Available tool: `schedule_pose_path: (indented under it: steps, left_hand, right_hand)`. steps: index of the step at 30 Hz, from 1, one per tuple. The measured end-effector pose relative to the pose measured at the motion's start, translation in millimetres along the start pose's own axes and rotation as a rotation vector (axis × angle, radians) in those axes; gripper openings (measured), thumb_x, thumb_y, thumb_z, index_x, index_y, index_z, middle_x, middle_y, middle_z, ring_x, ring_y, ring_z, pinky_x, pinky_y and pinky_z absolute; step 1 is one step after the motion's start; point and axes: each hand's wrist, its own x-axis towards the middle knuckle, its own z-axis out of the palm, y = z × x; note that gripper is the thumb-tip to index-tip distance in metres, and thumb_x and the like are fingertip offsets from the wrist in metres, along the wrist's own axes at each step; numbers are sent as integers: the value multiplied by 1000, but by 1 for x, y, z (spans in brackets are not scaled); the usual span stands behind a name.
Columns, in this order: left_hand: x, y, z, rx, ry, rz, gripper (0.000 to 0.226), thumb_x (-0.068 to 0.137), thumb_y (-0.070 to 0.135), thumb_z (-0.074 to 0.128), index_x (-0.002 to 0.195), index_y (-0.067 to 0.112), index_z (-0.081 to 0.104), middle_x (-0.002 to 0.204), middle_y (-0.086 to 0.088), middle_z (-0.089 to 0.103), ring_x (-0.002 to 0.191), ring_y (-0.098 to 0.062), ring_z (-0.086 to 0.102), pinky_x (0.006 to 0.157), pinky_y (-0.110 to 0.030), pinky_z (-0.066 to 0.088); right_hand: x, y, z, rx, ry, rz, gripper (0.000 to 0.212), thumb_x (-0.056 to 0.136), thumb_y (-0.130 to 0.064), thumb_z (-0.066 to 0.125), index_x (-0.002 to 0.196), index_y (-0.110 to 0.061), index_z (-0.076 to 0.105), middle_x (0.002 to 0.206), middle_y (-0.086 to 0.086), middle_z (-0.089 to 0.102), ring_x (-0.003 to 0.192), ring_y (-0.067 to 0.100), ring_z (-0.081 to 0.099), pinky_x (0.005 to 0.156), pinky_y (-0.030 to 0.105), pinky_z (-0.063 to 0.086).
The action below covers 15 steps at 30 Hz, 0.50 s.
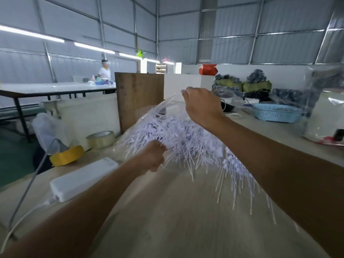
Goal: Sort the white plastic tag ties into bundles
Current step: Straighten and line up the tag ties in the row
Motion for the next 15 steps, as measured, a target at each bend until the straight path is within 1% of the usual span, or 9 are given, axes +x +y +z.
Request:
schedule_pose_path:
  steps: [2,3,5,6,8,9,10,12,15]
  left_hand:
    - [21,12,3,-92,72,-17,35,104,3,30,72,16,33,56,-4,35,44,-10,22,42,-17,16]
    - [31,19,3,-156,128,-24,35,102,0,28,71,15,31,55,-5,35,43,-10,22,40,-14,15]
    - [54,32,4,-257,187,-35,33,99,-6,24,72,11,29,57,-6,34,34,-10,24,38,-13,16]
    - [66,39,4,-277,200,-36,32,99,-9,23,74,9,28,60,-7,34,29,-9,25,39,-15,16]
    - [90,51,2,-288,263,-24,33,99,-12,24,74,9,30,65,-9,34,25,-9,27,43,-21,18]
    - [103,54,1,-323,301,-19,35,99,-12,24,72,10,31,66,-9,33,24,-10,29,40,-20,20]
    - [116,57,0,-374,316,-31,36,98,-12,23,72,12,30,65,-8,30,22,-10,30,35,-16,22]
    - [138,62,3,-525,324,-56,36,95,-13,16,75,14,30,65,-6,24,23,-9,25,35,-9,25]
    - [162,65,8,-657,297,-114,37,96,-10,14,75,15,31,65,-2,21,31,-9,22,35,-9,27]
  right_hand:
    - [4,3,0,27,2,-17,42,109,-33,30,101,-9,62,91,9,68,80,31,62,65,34,35]
    - [6,4,1,39,17,-21,41,109,-33,30,101,-9,62,91,8,68,78,29,61,65,33,35]
    - [6,4,1,54,48,-30,39,109,-32,32,99,-9,62,85,4,63,70,23,52,64,32,32]
    - [6,5,2,60,60,-40,38,109,-31,33,97,-10,62,82,2,59,67,20,48,63,31,31]
    - [5,5,2,69,78,-69,35,109,-30,33,90,-13,56,78,0,52,65,19,44,62,31,30]
    - [4,6,2,76,87,-87,32,109,-29,34,86,-15,52,77,0,50,66,20,45,62,32,30]
    - [4,7,2,84,96,-104,30,109,-28,36,85,-16,50,76,0,50,66,22,47,61,32,31]
    - [2,9,2,103,112,-133,27,107,-23,41,83,-15,50,75,1,51,67,23,49,61,32,31]
    - [0,10,0,140,107,-157,26,107,-24,42,81,-19,42,73,-2,46,66,20,43,62,31,28]
